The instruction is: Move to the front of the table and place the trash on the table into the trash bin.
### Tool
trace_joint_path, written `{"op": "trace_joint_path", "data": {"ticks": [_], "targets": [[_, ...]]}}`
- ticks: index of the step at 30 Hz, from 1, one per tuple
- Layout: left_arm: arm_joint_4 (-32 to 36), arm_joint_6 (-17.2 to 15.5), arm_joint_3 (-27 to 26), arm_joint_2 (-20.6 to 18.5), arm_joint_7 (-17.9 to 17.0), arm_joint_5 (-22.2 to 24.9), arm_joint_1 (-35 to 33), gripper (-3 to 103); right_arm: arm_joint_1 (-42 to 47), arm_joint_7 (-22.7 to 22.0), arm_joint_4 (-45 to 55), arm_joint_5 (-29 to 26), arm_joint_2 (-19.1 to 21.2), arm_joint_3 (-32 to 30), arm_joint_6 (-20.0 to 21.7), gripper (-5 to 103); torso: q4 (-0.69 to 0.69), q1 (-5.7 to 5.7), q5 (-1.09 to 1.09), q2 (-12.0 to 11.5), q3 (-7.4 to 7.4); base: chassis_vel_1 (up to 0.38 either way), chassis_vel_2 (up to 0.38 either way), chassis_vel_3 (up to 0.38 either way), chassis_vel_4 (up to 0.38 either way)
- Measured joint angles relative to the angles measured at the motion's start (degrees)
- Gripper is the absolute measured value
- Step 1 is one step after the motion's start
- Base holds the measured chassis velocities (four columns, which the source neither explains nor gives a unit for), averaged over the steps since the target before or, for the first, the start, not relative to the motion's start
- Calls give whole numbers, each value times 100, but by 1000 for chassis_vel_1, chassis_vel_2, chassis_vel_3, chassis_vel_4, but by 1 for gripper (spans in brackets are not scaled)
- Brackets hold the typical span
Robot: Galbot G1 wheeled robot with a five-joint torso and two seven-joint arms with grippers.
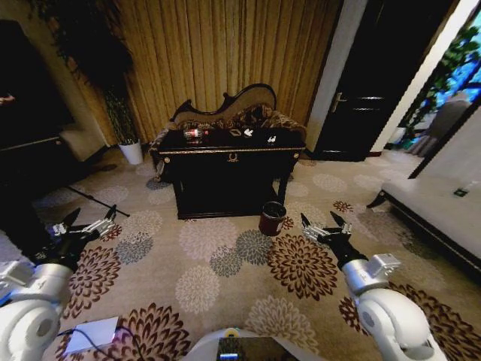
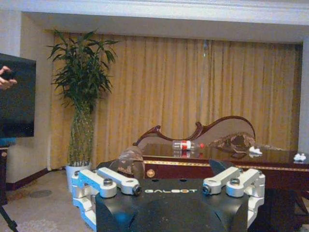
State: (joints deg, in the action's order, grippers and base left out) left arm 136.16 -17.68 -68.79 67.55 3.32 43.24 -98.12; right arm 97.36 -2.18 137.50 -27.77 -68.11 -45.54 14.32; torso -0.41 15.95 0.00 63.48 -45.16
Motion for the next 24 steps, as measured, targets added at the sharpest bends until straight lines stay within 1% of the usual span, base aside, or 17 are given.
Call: {"op": "trace_joint_path", "data": {"ticks": [7,13,24], "targets": [[0,7,-3,-4,23,-9,-3,100,5,0,-42,1,6,-16,-74,100,0,-1,0,0,0,0,0,0,0],[5,10,-2,-4,28,-11,-6,100,2,0,-63,-7,6,-30,-135,100,0,-1,0,0,0,-63,62,70,-72],[12,20,-11,-2,35,-16,-14,100,2,-1,-74,-15,2,-43,-152,100,1,0,1,0,-1,-175,171,186,-156]]}}
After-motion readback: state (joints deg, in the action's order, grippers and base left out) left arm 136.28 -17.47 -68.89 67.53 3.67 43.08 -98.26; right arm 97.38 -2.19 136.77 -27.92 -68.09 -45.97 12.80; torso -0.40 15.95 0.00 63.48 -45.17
